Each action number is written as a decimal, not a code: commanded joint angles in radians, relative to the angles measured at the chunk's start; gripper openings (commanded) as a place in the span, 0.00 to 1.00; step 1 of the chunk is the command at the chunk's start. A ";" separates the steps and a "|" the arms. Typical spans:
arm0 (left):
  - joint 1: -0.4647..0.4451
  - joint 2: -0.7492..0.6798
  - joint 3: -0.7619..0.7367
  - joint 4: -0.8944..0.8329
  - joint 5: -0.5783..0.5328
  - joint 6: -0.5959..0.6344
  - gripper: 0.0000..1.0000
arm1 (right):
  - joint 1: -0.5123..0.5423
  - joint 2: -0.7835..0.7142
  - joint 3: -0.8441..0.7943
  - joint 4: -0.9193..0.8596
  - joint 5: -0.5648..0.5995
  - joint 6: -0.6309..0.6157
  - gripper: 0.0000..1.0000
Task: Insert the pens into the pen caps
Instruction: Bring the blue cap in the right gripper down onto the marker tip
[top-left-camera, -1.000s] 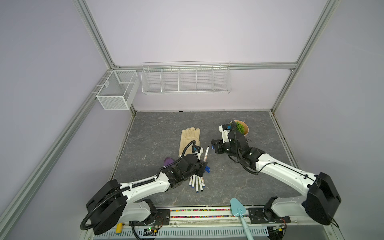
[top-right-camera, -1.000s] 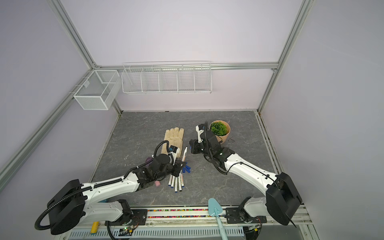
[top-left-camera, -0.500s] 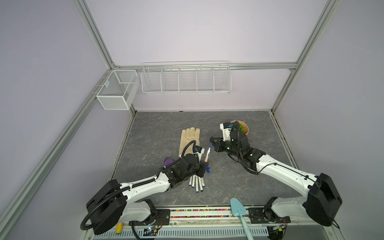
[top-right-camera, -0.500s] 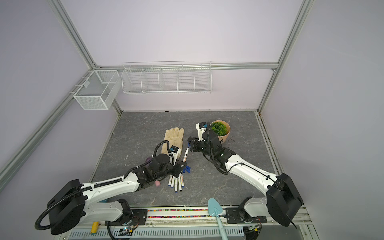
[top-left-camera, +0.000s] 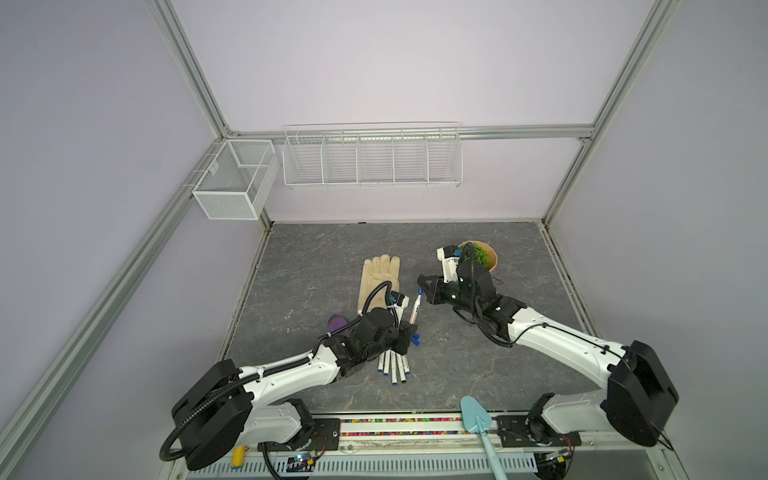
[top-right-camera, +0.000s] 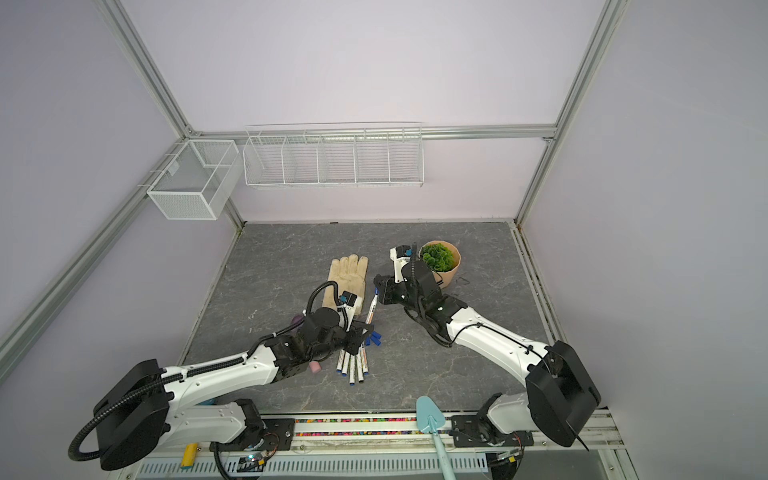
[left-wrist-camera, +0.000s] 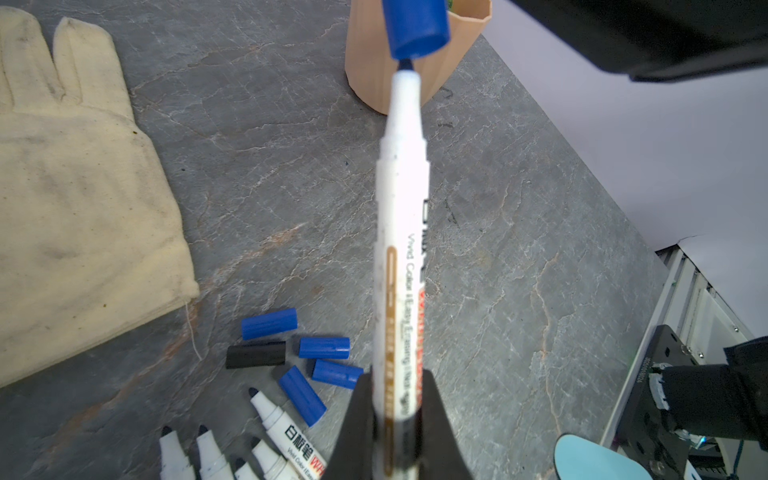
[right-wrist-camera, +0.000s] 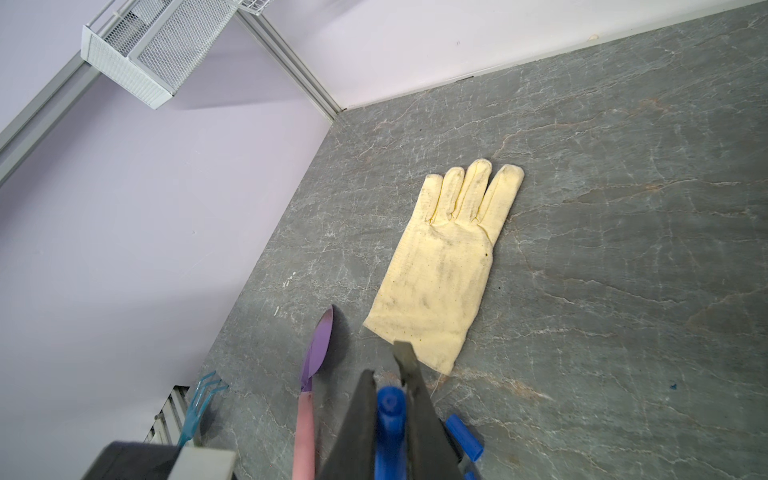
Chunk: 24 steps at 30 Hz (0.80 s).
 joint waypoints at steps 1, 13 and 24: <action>-0.006 -0.010 -0.001 0.021 0.010 0.013 0.00 | 0.006 0.010 -0.018 0.004 0.000 0.000 0.10; -0.005 -0.005 0.004 0.012 -0.002 0.007 0.00 | 0.012 -0.020 -0.049 -0.031 -0.009 -0.038 0.10; -0.006 -0.031 -0.008 0.022 -0.046 -0.002 0.00 | -0.032 -0.059 -0.032 -0.161 -0.260 -0.147 0.09</action>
